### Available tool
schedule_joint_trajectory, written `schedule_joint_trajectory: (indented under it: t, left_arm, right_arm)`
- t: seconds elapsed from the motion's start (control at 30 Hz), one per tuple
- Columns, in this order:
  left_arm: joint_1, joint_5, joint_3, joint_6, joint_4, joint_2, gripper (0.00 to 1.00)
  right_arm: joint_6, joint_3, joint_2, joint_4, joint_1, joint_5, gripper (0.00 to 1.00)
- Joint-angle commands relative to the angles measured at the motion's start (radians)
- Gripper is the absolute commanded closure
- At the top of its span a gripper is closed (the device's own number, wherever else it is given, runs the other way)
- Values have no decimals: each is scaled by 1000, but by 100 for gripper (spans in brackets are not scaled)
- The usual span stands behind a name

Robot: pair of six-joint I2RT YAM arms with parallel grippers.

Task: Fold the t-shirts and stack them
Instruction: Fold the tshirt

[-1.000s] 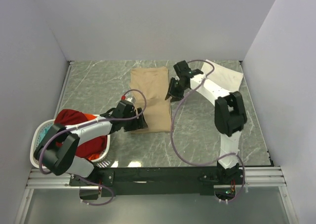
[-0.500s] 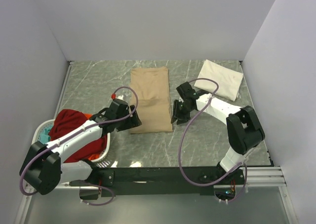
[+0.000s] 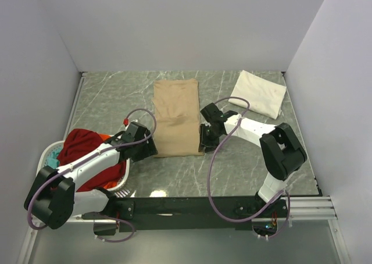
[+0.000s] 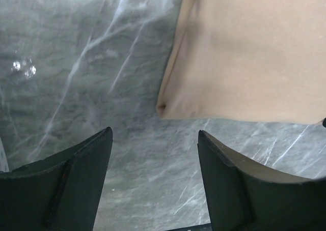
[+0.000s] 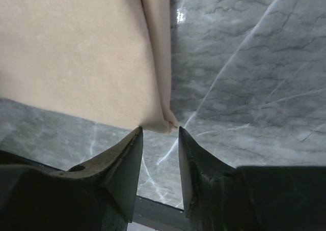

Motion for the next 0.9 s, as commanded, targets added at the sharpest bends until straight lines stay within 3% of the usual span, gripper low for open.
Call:
schedule_joint_trajectory:
  t: [0.0,0.37,0.6,0.87]
  left_arm:
    - [9,12,-21,-25,12,-38,27]
    - [14,21,-32,-29,12,-18,30]
    - [23,10,-16,-38,3,54,39]
    - [29,13,-18,-32,46,101,47]
  right_arm:
    - [3,0,23,10,0,39,59]
    - [0,-41,68,39,2,3,69]
    - [3,-66,91,41,3,-10,85]
    - [4,-89,82,42,2,-13,91]
